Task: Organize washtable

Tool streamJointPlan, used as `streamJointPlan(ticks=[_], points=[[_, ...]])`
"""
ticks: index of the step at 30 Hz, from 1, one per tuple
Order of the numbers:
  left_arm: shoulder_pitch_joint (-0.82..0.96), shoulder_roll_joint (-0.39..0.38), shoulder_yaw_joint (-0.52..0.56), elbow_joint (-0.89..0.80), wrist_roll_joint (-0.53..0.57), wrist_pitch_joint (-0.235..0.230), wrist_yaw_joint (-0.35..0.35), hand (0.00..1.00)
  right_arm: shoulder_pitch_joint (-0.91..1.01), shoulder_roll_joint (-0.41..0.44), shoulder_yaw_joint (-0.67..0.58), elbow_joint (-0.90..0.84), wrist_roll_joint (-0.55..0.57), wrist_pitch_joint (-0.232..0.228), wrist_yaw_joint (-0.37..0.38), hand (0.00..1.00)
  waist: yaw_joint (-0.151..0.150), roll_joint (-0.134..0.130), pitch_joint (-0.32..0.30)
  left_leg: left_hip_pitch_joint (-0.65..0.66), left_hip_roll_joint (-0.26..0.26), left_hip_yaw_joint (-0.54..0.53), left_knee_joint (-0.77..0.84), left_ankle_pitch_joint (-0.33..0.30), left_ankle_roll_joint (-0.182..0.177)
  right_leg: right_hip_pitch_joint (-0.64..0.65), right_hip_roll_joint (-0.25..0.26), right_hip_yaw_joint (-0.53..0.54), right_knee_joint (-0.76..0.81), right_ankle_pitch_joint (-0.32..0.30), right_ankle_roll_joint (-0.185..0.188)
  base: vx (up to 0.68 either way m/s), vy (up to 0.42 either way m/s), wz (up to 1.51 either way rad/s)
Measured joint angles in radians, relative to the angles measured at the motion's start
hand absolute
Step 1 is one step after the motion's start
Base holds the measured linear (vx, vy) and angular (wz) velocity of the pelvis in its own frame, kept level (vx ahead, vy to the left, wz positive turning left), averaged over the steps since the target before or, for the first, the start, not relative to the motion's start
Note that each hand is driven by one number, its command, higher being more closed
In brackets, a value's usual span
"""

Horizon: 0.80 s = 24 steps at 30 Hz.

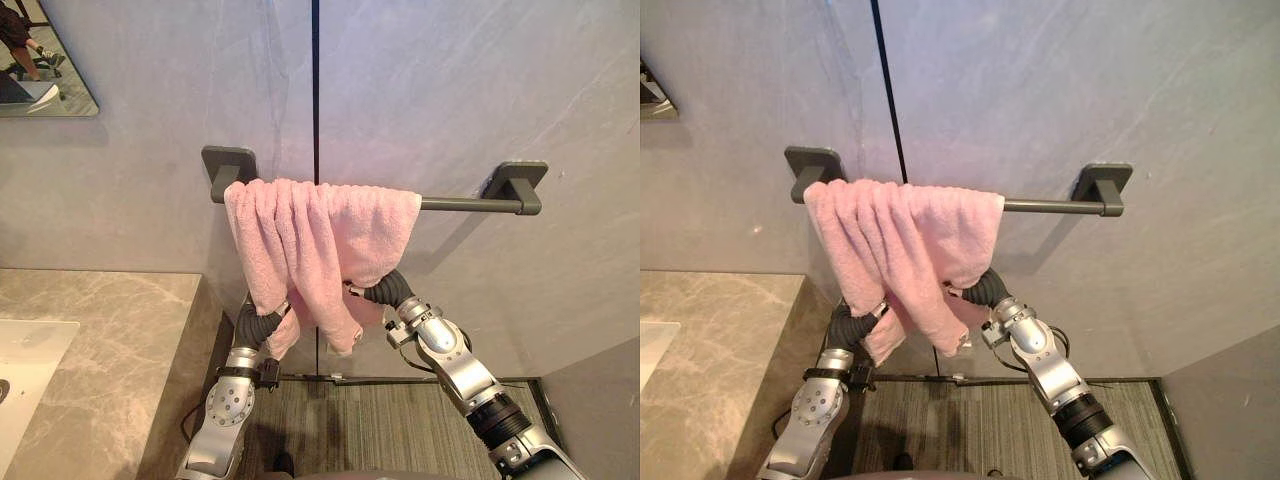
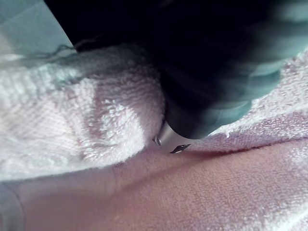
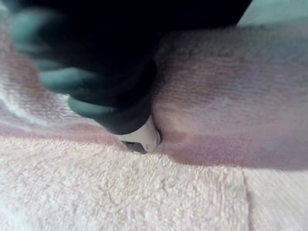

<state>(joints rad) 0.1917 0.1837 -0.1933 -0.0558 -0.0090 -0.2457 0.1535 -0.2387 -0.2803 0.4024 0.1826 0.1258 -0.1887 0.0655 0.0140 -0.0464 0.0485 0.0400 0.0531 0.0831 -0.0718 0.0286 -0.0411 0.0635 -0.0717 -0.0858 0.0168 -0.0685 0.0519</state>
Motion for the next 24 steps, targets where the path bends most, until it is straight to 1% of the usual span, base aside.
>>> streamJointPlan(ticks=[9,15,18,20,21,24], points=[[0.0,0.001,0.004,0.0,0.0,0.0,0.0,1.0,0.0,0.0,-0.007,0.0,0.0,0.0,0.0,1.0,0.0,-0.003,-0.002,0.002,0.0,0.001,0.0,0.0,0.0,0.001,0.0,0.0,0.0,0.0,0.0,0.0,0.0,0.0],[0.002,-0.006,0.013,0.0,0.0,-0.003,-0.007,1.0,0.022,0.023,-0.088,-0.016,0.001,-0.001,0.003,1.0,-0.002,-0.004,-0.002,0.016,-0.001,0.0,-0.021,0.011,0.0,0.004,0.0,-0.001,0.001,0.0,0.0,0.0,0.0,0.0],[0.002,-0.024,0.017,-0.023,-0.02,-0.003,-0.024,1.0,0.08,0.04,-0.128,-0.075,0.003,-0.003,0.004,1.0,-0.003,-0.004,-0.002,0.018,-0.003,0.0,-0.021,0.011,0.0,0.004,-0.002,-0.001,0.001,0.0,0.0,0.0,0.0,0.0],[0.002,-0.038,0.03,-0.034,-0.02,-0.004,-0.033,1.0,0.098,0.042,-0.137,-0.093,0.003,-0.004,0.006,1.0,-0.006,-0.004,-0.002,0.023,-0.003,0.0,-0.022,0.01,0.0,0.004,-0.002,-0.001,0.001,0.0,0.0,-0.05,-0.004,-0.01],[0.0,-0.048,0.038,-0.035,-0.02,-0.004,-0.045,1.0,0.104,0.051,-0.146,-0.094,0.004,-0.004,0.006,1.0,-0.011,-0.004,-0.002,0.025,-0.003,0.0,-0.022,0.01,0.0,0.006,-0.002,-0.001,0.001,0.0,0.001,-0.05,-0.006,-0.01],[-0.002,-0.064,0.039,-0.035,-0.02,-0.004,-0.052,1.0,0.118,0.071,-0.166,-0.095,0.011,-0.004,0.007,1.0,-0.023,-0.004,-0.002,0.025,-0.003,0.0,-0.022,0.01,0.0,0.005,-0.002,0.0,0.001,-0.001,0.001,0.0,0.0,0.0]])
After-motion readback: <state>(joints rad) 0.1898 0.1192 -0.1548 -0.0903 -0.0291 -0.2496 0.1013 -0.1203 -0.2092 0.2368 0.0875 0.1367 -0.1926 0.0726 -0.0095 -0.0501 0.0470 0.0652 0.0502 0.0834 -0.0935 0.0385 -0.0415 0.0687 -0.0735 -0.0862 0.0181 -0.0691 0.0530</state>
